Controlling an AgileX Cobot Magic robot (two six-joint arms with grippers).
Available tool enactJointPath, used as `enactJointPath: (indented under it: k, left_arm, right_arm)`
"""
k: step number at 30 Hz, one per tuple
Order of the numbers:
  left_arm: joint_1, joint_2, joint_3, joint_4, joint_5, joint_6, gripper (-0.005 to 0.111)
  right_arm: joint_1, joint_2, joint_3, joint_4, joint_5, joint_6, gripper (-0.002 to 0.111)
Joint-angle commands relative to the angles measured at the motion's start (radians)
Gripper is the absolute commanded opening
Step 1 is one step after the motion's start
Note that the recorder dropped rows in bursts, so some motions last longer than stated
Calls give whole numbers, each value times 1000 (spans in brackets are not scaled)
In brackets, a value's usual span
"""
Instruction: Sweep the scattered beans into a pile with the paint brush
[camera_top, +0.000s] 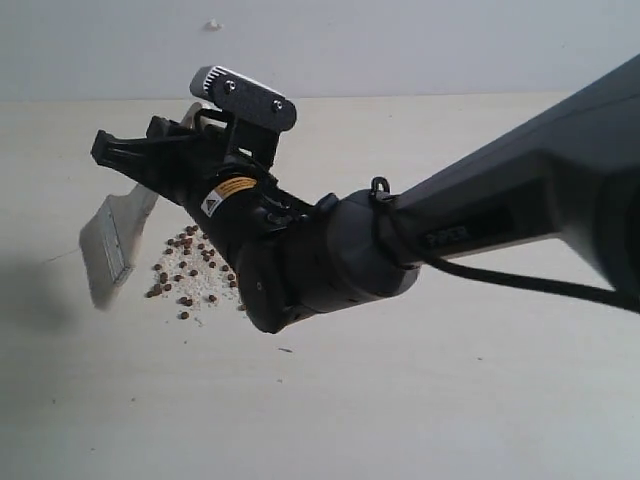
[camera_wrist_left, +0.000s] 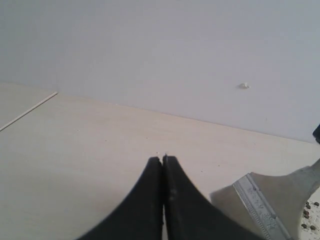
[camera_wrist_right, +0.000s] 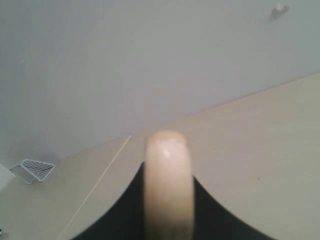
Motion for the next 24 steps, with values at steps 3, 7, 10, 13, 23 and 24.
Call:
enactJointPath:
  k: [3, 7, 10, 13, 23, 24]
  left_arm:
    - [4, -7, 3, -9, 2, 4, 0]
    - [4, -7, 3, -9, 2, 4, 0]
    - [4, -7, 3, -9, 2, 4, 0]
    - [4, -7, 3, -9, 2, 4, 0]
    - [4, -7, 3, -9, 2, 4, 0]
    - [4, -7, 3, -9, 2, 4, 0]
  right_arm:
    - [3, 45, -23, 152, 26, -143, 0]
    - [3, 45, -23, 215, 57, -279, 0]
    - [3, 45, -23, 302, 73, -368, 0]
    - [3, 37, -23, 399, 82, -501, 0]
    - [3, -32, -23, 780, 63, -942, 0]
    - [3, -32, -23, 799, 58, -967, 0]
